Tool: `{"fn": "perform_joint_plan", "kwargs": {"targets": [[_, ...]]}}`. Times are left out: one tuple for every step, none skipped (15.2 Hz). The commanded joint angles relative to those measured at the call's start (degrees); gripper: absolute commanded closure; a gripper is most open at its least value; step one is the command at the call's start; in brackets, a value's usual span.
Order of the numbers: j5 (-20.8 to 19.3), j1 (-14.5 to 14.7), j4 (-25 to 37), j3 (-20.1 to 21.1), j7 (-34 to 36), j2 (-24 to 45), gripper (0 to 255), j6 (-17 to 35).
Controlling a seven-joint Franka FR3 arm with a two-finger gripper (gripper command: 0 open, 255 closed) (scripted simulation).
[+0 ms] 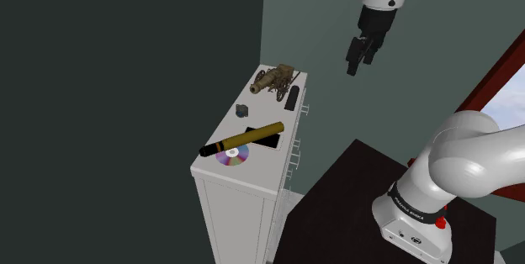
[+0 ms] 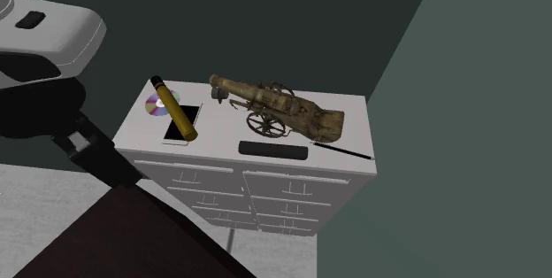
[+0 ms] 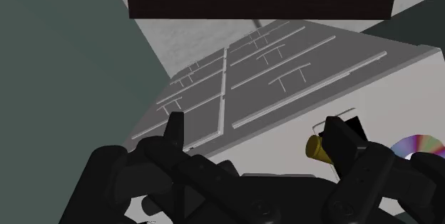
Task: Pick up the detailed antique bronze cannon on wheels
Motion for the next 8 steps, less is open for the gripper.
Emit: {"fn": "perform_joint_plan", "kwargs": {"targets": [[0.0,0.0,0.0,0.0,0.0,0.0,0,0.0],[1.2,-0.2,0.1,1.2,3.1,1.5,0,1.1],[2.3,-0.5,0.4,2.4,6.0,3.2,0,2.3],[3.3,-0.8,0.8,3.5,9.0,4.9,0,3.4],[4.3,-1.1,1.3,4.6,11.9,6.8,0,4.6],[5.3,-1.4,1.9,5.6,14.8,8.7,0,5.8],[6.1,-1.7,2.6,6.7,17.7,10.6,0,6.9],[6.9,-2.0,3.4,7.6,20.6,12.7,0,8.1]]}}
